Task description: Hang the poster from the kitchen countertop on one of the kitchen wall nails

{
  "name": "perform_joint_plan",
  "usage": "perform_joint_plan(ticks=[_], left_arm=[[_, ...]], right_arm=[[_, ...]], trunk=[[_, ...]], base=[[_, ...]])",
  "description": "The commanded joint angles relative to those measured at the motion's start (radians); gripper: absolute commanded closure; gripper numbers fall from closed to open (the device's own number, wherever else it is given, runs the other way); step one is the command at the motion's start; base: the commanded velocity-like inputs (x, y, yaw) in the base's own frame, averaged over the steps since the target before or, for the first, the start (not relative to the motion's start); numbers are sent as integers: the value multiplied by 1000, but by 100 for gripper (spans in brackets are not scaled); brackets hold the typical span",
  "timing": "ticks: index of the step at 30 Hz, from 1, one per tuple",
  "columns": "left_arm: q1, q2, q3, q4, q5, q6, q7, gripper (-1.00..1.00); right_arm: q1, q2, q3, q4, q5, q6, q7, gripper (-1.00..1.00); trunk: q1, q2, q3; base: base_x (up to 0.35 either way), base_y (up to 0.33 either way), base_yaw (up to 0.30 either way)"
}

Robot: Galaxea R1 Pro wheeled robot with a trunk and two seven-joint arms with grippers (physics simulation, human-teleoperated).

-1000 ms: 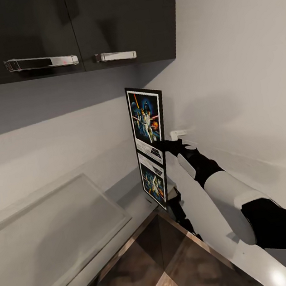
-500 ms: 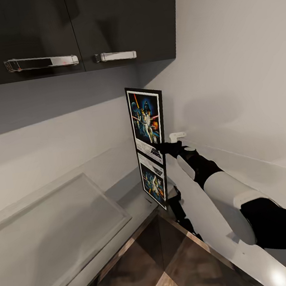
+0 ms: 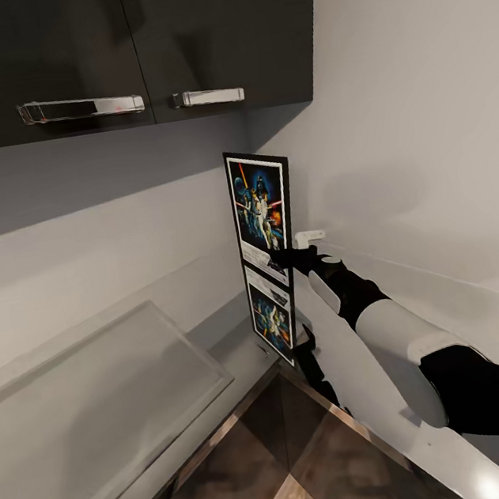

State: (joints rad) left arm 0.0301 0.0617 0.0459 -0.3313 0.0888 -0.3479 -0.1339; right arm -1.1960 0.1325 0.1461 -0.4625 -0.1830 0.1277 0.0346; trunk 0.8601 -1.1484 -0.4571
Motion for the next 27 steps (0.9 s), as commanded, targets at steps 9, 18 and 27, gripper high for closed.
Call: perform_joint_plan(ticks=[9, 18, 27], left_arm=[[1, 0, 5, -2, 9, 1, -10, -100], [1, 0, 5, -2, 9, 1, -10, -100], [1, 0, 5, -2, 9, 1, -10, -100]], right_arm=[[-1, -1, 4, -2, -10, 3, -1, -100], [-1, -1, 4, -2, -10, 2, -1, -100], [-1, -1, 4, -5, -10, 1, -1, -100]], trunk=[[0, -1, -1], [0, -1, -1], [0, -1, -1]], base=[[0, 0, 0], [50, 0, 0], [9, 0, 0]])
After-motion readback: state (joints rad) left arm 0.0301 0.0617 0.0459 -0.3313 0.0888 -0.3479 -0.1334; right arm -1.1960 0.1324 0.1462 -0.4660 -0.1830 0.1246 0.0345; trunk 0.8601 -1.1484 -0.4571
